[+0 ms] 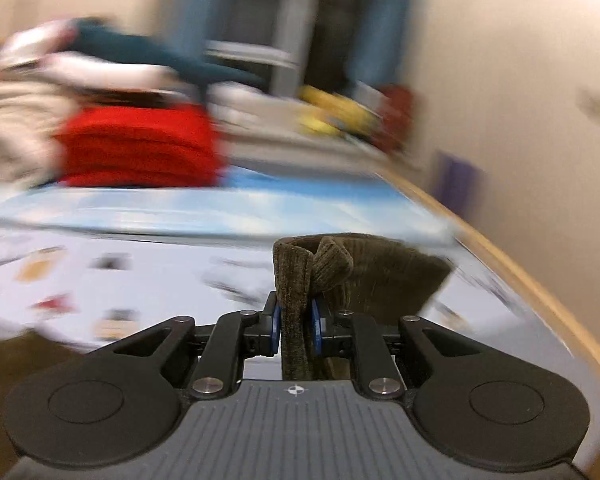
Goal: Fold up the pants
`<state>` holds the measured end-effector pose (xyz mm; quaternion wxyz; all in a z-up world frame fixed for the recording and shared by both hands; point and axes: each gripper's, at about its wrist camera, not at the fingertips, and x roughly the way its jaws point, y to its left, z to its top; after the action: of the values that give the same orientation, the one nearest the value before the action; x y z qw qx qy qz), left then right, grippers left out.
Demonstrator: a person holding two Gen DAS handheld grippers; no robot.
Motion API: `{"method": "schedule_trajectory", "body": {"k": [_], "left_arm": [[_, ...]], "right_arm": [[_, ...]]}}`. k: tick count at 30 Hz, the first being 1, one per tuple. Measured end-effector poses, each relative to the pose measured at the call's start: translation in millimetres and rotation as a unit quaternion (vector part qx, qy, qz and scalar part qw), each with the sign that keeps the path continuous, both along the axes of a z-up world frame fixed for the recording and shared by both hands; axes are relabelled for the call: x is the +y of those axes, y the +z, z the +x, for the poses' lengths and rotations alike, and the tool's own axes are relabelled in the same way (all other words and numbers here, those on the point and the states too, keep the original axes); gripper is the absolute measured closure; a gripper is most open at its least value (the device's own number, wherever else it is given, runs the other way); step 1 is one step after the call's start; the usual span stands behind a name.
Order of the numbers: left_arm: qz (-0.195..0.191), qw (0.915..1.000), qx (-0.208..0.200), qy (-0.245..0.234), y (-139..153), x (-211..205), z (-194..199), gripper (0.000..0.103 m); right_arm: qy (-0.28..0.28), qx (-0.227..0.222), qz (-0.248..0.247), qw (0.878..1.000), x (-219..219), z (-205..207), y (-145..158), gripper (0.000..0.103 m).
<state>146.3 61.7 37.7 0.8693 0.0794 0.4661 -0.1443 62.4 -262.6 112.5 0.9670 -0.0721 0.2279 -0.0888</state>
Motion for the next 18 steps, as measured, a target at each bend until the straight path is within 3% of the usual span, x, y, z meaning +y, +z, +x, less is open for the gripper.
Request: {"method": "schedule_trajectory", "body": {"k": [4, 6, 8, 10, 12, 15, 18], "left_arm": [[-0.001, 0.9996, 0.006, 0.029, -2, 32, -4, 0.049], [0.000, 0.9991, 0.008, 0.042, -3, 47, -7, 0.049], [0.000, 0.9985, 0.012, 0.054, -4, 61, -9, 0.049], [0.002, 0.9978, 0.016, 0.064, -6, 72, -11, 0.049], [0.003, 0.9977, 0.016, 0.066, -6, 78, -13, 0.049], [0.005, 0.9978, 0.015, 0.064, -6, 83, -13, 0.049], [0.006, 0.9977, 0.016, 0.066, -6, 85, -12, 0.049]], "right_arm": [[0.154, 0.003, -0.045, 0.987, 120, -21, -38, 0.087], [0.241, 0.030, -0.087, 0.966, 169, -38, -83, 0.087], [0.308, 0.093, -0.131, 0.938, 201, -51, -132, 0.087], [0.334, 0.149, -0.164, 0.916, 213, -61, -169, 0.086], [0.337, 0.130, -0.194, 0.912, 214, -70, -176, 0.085], [0.354, 0.145, -0.178, 0.907, 211, -66, -160, 0.080], [0.384, 0.125, -0.167, 0.899, 204, -71, -138, 0.071]]}}
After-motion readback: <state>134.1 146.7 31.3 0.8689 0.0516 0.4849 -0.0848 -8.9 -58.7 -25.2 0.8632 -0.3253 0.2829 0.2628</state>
